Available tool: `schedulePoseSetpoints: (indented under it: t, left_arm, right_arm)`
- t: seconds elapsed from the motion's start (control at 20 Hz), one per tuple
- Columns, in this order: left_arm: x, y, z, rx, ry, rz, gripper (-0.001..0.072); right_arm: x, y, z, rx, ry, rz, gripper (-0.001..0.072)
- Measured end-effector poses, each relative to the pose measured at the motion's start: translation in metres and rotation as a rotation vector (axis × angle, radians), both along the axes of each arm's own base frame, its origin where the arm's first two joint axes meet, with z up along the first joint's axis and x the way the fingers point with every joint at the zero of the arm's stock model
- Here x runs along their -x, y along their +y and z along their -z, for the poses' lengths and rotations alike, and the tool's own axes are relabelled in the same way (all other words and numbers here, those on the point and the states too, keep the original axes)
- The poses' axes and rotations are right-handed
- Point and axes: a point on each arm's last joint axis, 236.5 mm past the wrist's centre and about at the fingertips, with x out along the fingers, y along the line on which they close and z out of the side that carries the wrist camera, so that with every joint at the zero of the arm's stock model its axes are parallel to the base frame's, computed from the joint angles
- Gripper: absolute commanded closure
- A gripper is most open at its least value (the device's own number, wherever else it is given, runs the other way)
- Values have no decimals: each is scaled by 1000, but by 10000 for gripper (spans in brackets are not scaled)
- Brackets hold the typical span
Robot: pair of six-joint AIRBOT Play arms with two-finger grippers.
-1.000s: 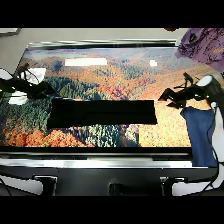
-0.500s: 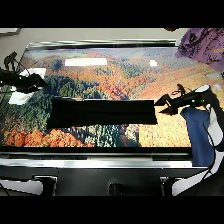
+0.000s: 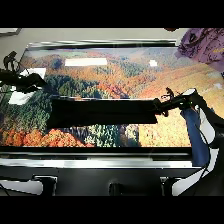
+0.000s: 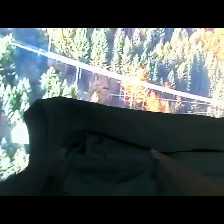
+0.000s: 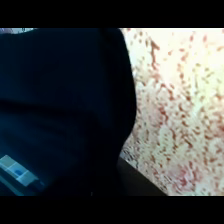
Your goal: Fold the clothes and pants, and hang the long-sleeved shirts on hangers.
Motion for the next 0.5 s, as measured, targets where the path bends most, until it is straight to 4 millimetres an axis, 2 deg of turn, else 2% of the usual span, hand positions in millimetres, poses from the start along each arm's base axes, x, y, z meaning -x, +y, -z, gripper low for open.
schedulePoseSetpoints:
  t: [0.05,0.15,0.25,0.4,0.5]
  left_arm:
    - [-1,-5,-1,10,-2,5,686]
    - [-2,-22,-2,38,-7,28,687]
    - [-6,-51,-1,78,-10,54,688]
    - [-13,-117,7,165,3,100,688]
    - [-15,-174,16,230,9,144,688]
  right_arm:
    - [-4,-2,-4,20,-24,2,675]
    - [-11,-7,-24,56,-66,13,675]
    - [-15,-15,-49,111,-101,20,675]
    - [-14,-32,-93,206,-152,30,675]
    - [-7,-43,-119,272,-172,38,675]
